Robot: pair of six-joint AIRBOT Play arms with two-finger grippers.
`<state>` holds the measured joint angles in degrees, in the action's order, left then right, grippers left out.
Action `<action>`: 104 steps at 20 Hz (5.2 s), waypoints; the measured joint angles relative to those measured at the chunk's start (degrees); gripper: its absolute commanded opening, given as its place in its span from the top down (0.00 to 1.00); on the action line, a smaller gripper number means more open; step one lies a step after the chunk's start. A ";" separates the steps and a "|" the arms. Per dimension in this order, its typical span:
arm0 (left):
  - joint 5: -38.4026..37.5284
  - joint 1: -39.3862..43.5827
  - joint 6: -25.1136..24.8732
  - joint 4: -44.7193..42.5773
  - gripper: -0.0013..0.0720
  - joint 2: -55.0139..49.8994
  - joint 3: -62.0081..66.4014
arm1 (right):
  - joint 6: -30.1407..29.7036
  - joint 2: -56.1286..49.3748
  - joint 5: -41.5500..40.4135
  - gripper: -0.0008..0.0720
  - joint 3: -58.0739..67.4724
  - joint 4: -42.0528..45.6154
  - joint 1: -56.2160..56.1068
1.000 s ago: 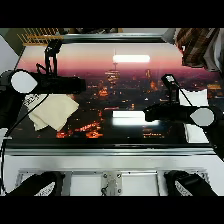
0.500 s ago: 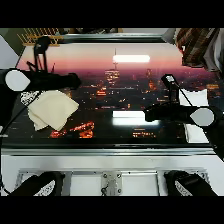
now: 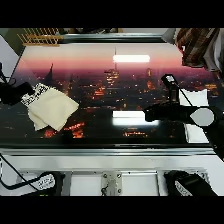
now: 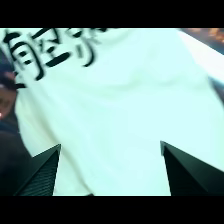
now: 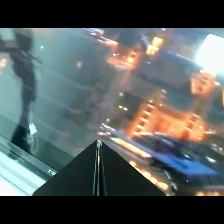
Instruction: Fold the clothes and pants, and hang the long-sleeved shirts on hangers.
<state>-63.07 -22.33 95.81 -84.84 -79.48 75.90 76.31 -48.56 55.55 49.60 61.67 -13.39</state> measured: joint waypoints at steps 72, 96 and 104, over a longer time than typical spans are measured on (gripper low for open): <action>19.10 56.74 7.32 29.22 0.16 -7.76 -21.57 | 0.61 10.51 -4.09 0.97 7.28 0.04 22.73; 15.72 33.51 5.44 17.14 0.97 5.53 -22.71 | 15.47 -1.36 0.02 0.01 -29.66 -1.20 28.11; 14.10 31.58 4.22 16.90 0.97 6.01 -21.73 | 13.40 -6.84 -10.14 0.98 -28.39 -7.48 15.17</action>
<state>-48.97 9.26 100.03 -67.94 -73.47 54.17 89.71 -55.40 45.41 21.21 54.19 1.78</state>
